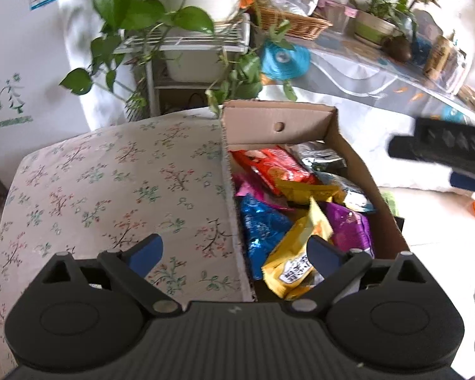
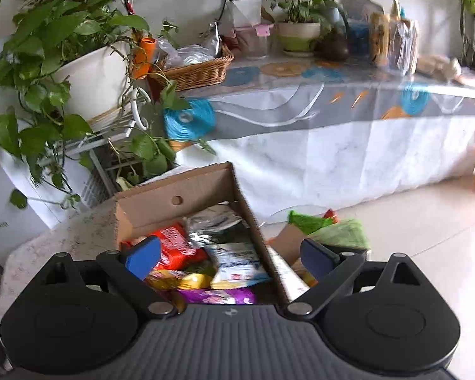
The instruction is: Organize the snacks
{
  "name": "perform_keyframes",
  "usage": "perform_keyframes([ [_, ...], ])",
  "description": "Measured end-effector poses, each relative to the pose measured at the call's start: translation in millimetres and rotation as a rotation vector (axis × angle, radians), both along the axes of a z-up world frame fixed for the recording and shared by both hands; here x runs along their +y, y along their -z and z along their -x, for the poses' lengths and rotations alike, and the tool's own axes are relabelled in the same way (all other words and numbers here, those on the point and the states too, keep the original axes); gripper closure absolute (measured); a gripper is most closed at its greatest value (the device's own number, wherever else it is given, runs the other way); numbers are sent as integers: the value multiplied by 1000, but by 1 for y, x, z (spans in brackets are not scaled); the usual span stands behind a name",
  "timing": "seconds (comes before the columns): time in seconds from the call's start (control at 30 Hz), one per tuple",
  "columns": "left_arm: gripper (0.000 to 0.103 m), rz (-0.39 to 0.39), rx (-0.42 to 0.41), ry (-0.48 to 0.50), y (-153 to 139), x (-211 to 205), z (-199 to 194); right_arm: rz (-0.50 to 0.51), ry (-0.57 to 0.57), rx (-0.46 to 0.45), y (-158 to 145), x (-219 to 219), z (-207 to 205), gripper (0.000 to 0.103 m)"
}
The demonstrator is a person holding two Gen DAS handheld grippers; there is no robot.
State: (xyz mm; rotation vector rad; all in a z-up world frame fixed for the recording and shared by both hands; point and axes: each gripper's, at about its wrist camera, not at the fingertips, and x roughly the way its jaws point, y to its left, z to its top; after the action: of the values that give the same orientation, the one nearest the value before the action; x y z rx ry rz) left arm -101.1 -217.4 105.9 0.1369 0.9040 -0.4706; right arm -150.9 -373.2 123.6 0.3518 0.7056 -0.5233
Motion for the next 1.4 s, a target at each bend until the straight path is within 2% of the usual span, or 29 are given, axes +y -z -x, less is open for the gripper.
perform_keyframes([
  [0.07, 6, 2, 10, -23, 0, 4, -2, 3, 1, 9, 1, 1, 6, 0],
  [0.23, 6, 12, 13, -52, -2, 6, -5, -28, -5, 60, 11, 2, 14, 0],
  [0.37, 5, 11, 17, -68, -3, 1, -6, 2, -31, 116, 17, 8, 11, 0],
  [0.6, 5, -38, 20, -103, 1, -9, -15, -52, -2, 151, 23, -1, 6, 0],
  [0.8, 5, -82, -2, -89, -1, -18, -20, -11, -19, 188, 24, 3, -4, 0],
  [0.93, 4, -97, -9, -73, -2, -21, -24, -40, -13, 173, 23, -1, -5, 0],
  [1.4, 5, -176, -12, -39, 2, -30, -36, -26, -25, 220, 27, -1, -18, 0],
])
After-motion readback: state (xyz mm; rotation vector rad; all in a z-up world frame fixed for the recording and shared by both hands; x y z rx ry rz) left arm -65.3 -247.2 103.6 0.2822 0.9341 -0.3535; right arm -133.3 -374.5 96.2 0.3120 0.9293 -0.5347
